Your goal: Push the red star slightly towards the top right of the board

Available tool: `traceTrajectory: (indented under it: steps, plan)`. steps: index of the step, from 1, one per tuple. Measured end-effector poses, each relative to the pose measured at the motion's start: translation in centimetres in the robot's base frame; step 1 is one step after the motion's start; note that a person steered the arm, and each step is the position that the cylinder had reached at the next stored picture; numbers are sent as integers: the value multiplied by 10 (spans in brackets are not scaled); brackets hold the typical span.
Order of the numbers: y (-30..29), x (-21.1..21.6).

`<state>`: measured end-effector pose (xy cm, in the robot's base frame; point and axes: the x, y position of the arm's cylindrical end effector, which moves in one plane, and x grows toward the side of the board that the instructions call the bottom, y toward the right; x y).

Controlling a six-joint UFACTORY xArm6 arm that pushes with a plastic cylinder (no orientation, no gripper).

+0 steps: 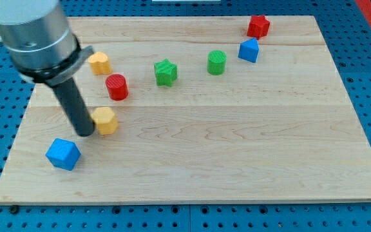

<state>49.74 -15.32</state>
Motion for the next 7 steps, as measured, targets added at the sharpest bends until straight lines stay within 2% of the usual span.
traceTrajectory:
  steps: [1,3,4,5,7]
  plan:
    - [25,0]
    - [24,-1]
    - [44,6]
    - [130,7]
    - [302,-114]
